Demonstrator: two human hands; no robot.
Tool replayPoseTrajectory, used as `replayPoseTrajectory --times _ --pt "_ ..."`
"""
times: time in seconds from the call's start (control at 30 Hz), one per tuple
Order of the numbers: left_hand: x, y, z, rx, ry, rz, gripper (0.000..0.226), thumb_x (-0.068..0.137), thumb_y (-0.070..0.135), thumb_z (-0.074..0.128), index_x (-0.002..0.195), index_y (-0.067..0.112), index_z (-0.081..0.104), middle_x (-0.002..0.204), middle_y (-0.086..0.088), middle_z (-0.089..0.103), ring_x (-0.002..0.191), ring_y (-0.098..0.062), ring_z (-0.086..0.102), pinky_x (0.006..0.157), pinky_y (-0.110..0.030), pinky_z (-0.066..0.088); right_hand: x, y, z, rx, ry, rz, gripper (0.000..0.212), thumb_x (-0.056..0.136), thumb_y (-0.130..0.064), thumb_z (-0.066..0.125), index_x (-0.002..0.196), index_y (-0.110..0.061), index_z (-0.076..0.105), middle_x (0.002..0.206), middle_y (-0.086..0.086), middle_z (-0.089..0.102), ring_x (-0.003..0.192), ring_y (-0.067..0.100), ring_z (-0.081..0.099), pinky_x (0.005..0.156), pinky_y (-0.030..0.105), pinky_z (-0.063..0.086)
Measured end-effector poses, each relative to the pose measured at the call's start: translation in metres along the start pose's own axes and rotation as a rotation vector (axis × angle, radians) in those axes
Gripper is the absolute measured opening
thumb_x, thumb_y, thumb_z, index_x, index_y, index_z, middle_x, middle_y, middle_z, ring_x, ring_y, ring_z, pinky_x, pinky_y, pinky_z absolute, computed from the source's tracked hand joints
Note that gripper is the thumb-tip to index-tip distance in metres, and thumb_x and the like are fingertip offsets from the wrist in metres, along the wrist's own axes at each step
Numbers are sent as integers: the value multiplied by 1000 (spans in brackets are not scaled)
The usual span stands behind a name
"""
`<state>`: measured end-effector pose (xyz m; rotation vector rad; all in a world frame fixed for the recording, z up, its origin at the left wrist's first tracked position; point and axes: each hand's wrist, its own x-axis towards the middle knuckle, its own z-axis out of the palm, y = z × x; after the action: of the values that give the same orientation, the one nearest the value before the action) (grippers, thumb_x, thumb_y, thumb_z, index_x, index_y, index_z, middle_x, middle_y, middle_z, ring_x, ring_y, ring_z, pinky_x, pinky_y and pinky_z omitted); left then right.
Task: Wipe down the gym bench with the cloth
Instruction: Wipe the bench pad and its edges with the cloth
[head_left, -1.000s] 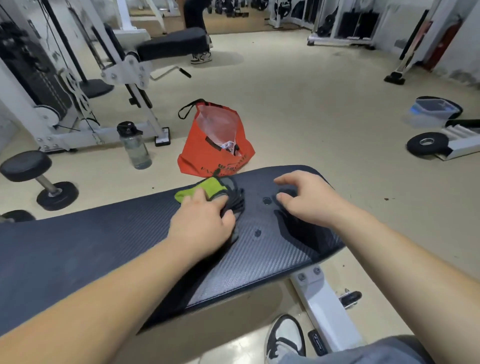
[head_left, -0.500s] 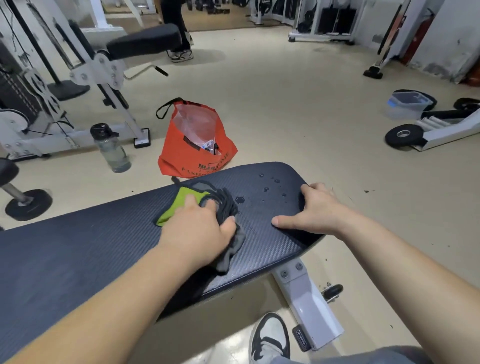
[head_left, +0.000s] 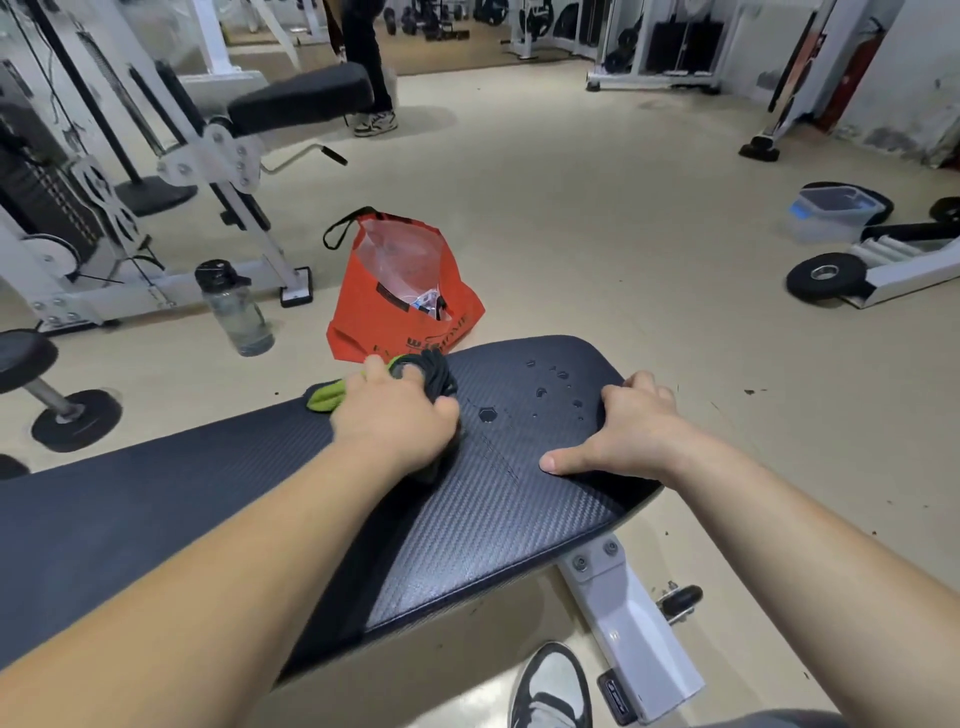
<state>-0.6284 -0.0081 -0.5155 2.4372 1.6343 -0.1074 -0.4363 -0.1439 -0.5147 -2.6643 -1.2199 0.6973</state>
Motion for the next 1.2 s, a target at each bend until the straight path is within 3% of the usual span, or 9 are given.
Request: replayPoseTrajectory --times 0.13,0.23,0.4,0.5,0.63,0.83,0.97,1.1,1.2 --pt "-46 39 13 -5 26 259 59 91 61 39 134 23 52 122 -12 43 121 -37 49 95 -45 46 1 3 -1 2 4 -2 89 59 -79 76 118 -15 58 124 7 35 128 29 32 108 46 41" --pt "-60 38 17 19 24 420 55 88 67 39 127 32 56 112 -7 43 114 -33 55 89 -42 49 4 7 0 32 39 1 59 85 -61 63 120 -14 58 133 10 36 133 32 31 111 46 38" --pt "-9 30 4 129 44 142 66 90 66 33 129 20 60 127 -15 48 122 -37 50 96 -48 48 4 11 5 116 116 -2 25 97 -34 48 109 -14 59 132 8 38 131 30 31 108 44 37" --pt "-29 51 9 196 61 243 71 91 65 33 132 13 59 130 -15 51 125 -36 46 99 -46 42 6 9 3 178 164 22 25 97 -26 43 105 -13 62 123 9 39 132 32 32 107 43 36" --pt "-56 39 12 271 115 465 73 82 78 24 119 29 62 122 -7 52 119 -32 42 99 -48 38 9 5 4 192 196 45 28 95 -25 42 102 -9 64 113 8 37 128 35 36 109 46 38" --pt "1 30 7 132 -92 216 80 87 79 27 154 36 33 154 -12 41 141 -38 33 112 -51 38 10 8 3 260 200 88 21 94 -23 40 85 -18 58 114 5 40 126 32 37 106 45 39" --pt "-39 41 23 183 -63 357 92 83 82 23 158 30 21 160 -13 32 145 -36 29 117 -51 32 16 14 3 413 256 152 25 87 -29 41 66 -21 53 101 4 51 100 31 46 79 39 44" --pt "1 34 18 173 2 328 78 91 75 24 157 33 25 158 -9 37 143 -34 35 111 -47 38 17 18 2 434 288 196 35 86 -36 40 104 -29 68 115 -1 66 114 29 57 89 39 50" --pt "46 55 16 141 -12 247 76 90 70 28 154 28 33 153 -13 43 138 -38 41 108 -49 39 20 23 1 467 329 199 26 93 -34 39 92 -28 64 94 -4 65 100 30 59 76 35 45"
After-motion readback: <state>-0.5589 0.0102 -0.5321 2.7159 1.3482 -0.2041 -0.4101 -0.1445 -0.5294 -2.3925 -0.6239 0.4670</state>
